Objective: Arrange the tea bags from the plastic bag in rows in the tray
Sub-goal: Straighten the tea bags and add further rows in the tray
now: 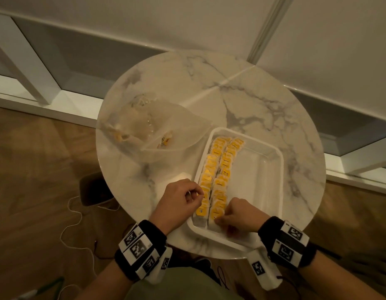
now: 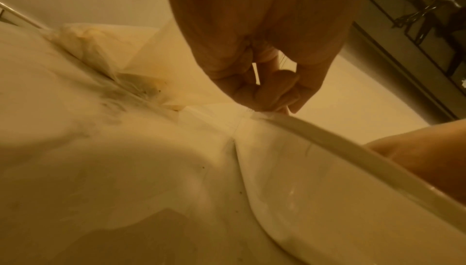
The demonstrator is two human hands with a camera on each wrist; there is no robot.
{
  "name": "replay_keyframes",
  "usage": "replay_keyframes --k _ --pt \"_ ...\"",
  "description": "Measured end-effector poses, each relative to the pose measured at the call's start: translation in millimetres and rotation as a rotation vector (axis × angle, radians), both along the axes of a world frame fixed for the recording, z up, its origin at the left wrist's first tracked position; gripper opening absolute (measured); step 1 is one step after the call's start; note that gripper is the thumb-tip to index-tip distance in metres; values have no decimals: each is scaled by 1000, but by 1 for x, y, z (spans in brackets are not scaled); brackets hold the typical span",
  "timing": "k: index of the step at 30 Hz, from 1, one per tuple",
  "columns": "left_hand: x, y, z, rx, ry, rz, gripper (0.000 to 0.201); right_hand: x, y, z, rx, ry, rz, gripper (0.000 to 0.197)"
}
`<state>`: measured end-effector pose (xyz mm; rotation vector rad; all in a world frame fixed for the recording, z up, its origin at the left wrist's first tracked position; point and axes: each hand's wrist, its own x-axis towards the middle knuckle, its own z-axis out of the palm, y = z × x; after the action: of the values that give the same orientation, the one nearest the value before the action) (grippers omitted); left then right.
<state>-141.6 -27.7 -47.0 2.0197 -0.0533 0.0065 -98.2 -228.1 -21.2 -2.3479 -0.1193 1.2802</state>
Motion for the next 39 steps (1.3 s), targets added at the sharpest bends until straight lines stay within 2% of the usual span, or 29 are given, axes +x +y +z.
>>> replay_keyframes --k 3,5,6,10,12,13,15,16,17,18,20,23,27,29,34,39 --pt "1 2 1 -57 68 23 13 -2 3 3 -1 62 -79 31" --pt "2 5 13 -184 130 74 9 -1 3 5 -34 64 -63 32" --pt "4 8 23 -225 96 111 7 -1 2 7 -56 63 -37 32" --pt "20 34 74 -180 -275 303 8 11 1 28 -99 18 92 36" --pt "32 53 90 -59 -395 354 23 26 13 51 -29 -16 135 38" --pt "39 62 93 74 -397 352 35 35 24 65 24 -47 151 37" --pt "57 77 88 388 -253 313 60 56 57 88 172 -177 166 29" --pt "64 83 83 500 -159 290 64 68 76 93 272 -275 165 24" --pt "71 89 79 539 -89 283 59 78 95 96 353 -374 166 18" --pt "77 95 78 518 -53 302 45 87 114 97 418 -458 174 15" --pt "84 108 78 442 -71 397 17 100 148 94 431 -569 224 21" --pt "87 118 88 312 -169 475 2 112 187 71 354 -605 331 31" --pt "89 117 91 222 -167 419 12 118 228 52 31 -599 541 50" --pt "88 119 89 191 -174 387 12 118 237 54 -40 -577 590 46" --pt "84 127 83 108 -151 381 11 117 253 42 -129 -560 637 39" --pt "81 133 75 106 -128 374 22 118 250 44 -34 -386 475 39"
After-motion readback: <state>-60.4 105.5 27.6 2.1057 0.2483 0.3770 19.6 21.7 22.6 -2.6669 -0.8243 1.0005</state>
